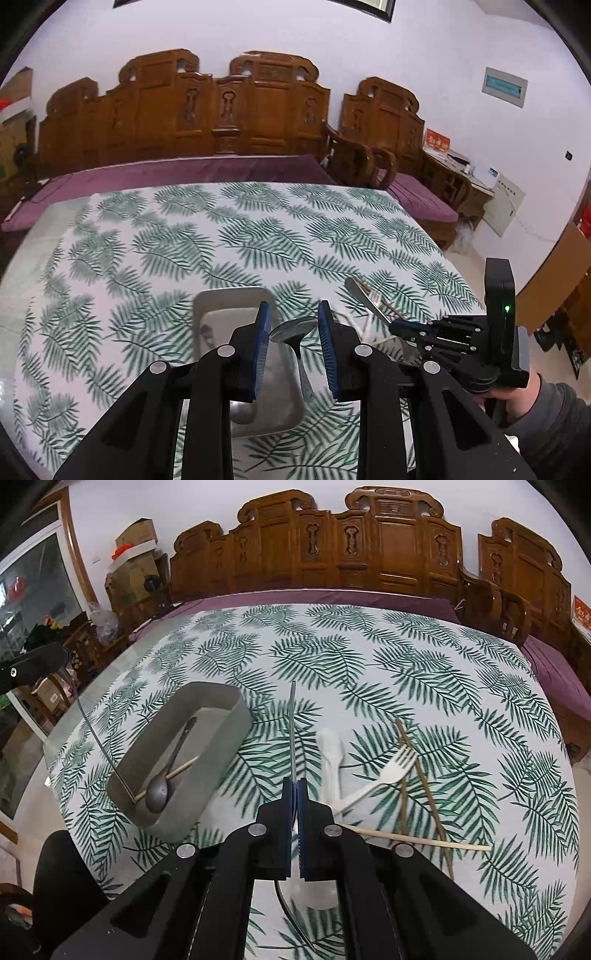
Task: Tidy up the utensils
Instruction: 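Lower the metal spoon into the grey tray and open the left gripper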
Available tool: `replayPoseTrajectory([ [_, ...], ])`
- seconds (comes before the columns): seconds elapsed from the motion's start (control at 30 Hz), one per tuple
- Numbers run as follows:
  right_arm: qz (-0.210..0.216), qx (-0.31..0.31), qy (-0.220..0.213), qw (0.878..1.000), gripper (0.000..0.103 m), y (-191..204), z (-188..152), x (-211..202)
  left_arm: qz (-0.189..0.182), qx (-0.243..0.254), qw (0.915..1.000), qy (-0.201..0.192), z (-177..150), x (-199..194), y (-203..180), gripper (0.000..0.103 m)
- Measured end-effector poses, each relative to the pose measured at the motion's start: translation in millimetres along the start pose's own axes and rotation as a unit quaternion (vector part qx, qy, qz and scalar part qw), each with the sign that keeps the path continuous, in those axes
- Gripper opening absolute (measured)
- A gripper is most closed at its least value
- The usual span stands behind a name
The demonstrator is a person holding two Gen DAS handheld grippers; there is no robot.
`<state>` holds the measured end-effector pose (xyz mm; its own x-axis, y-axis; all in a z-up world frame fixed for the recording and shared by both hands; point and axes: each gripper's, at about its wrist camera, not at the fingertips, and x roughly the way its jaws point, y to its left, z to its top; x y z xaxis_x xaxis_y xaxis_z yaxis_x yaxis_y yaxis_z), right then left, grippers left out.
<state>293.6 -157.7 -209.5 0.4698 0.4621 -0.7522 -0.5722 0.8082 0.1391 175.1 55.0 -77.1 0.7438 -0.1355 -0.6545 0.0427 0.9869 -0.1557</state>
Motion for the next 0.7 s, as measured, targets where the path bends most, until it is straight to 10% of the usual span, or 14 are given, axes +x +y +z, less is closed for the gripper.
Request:
replayPoseTrajectory([
  [0.7,0.011,0.001,0.009,1.000,0.003,34.1,-3.2,10.8,0.021,0.000,0.9977,0.064,-19.5,48.1,50.0,0.024],
])
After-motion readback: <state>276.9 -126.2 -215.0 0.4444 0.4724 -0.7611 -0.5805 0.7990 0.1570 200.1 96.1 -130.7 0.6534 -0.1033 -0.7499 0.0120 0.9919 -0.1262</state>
